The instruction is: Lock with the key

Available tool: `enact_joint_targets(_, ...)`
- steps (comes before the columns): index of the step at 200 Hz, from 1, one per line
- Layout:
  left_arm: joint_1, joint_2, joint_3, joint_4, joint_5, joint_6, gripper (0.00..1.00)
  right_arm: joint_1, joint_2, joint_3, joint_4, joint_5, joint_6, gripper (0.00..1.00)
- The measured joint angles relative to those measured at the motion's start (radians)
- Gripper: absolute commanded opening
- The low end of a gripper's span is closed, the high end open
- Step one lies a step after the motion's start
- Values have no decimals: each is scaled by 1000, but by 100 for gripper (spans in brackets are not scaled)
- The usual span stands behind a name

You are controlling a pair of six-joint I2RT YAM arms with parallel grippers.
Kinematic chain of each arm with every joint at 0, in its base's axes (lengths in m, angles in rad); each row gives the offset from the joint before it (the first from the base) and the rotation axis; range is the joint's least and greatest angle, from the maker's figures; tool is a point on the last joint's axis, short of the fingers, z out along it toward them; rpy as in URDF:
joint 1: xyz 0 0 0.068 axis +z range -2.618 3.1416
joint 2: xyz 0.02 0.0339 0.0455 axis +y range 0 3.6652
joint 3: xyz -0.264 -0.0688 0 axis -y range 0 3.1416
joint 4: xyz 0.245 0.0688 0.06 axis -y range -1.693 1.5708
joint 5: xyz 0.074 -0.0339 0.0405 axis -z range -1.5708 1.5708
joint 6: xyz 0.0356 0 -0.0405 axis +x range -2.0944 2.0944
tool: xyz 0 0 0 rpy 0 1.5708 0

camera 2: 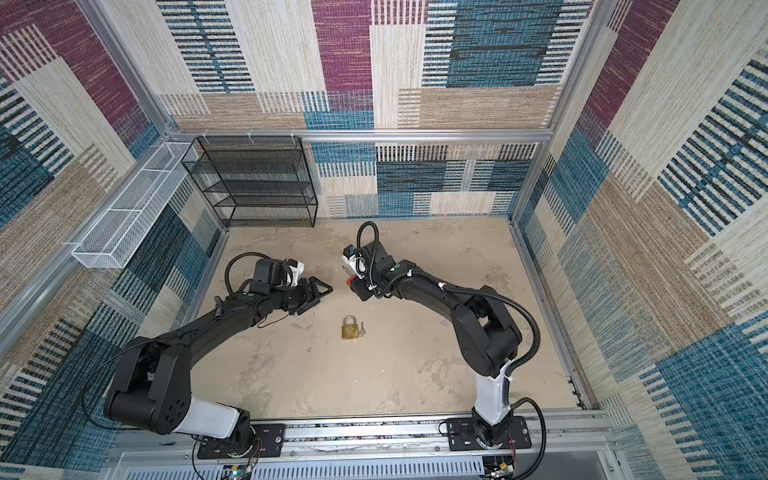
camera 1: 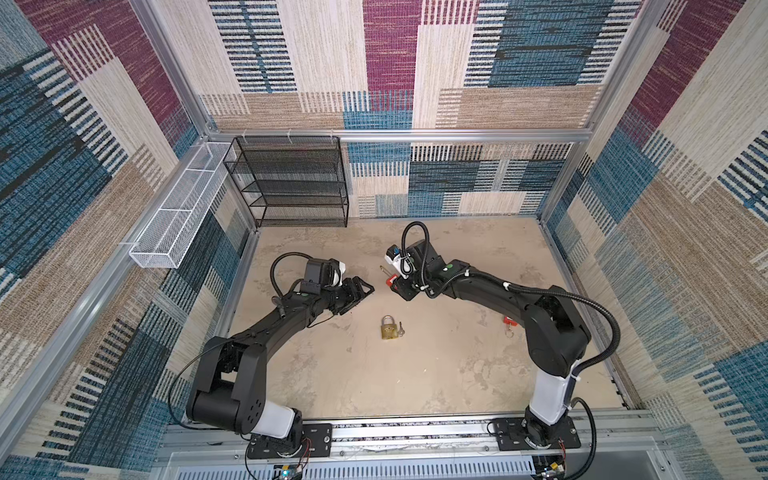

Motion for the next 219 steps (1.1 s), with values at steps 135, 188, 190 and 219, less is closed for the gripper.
enact_joint_targets(135,-64,-67,2,164,46,-169,62,40,-109,-16,21,-163,40,34)
enact_joint_targets(188,-71,-67,-14,211,59,-201,37,45,-101,10,29,-216,51,35)
enact_joint_targets(190,-72,-67,-16,214,60,-201,35,45,-100,11,28,-216,51,35)
enact_joint_targets(219,-73,-60,-38,266,77,-232,19,50,-80,19,18,-224,50,35)
